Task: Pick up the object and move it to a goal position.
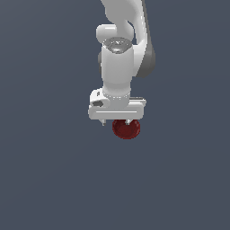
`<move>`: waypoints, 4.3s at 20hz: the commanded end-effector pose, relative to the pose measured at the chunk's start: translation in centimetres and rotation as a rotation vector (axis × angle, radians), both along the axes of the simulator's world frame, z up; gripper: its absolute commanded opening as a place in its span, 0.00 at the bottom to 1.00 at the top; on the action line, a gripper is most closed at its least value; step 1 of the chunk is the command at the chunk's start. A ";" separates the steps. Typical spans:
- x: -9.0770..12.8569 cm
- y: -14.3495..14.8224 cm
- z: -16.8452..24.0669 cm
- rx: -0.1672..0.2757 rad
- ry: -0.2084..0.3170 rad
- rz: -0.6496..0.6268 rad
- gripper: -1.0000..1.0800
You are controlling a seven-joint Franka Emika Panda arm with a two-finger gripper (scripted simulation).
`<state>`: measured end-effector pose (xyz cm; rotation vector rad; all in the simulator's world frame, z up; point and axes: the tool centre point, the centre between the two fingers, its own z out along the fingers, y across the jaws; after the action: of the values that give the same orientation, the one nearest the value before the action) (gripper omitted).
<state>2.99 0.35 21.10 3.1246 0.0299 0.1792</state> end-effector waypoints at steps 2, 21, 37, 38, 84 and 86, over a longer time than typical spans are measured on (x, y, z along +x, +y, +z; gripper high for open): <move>0.0 0.0 0.0 0.000 0.000 0.000 0.62; -0.3 2.0 -1.6 0.023 -0.016 0.058 0.62; -1.9 8.3 -6.8 0.077 -0.156 0.267 0.62; -2.1 8.6 -7.2 0.078 -0.167 0.281 0.62; -13.6 12.1 -14.7 -0.216 -0.444 0.678 0.62; -13.5 12.1 -15.0 -0.216 -0.444 0.678 0.62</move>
<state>-10.60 12.44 6.30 2.6582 1.0151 0.7966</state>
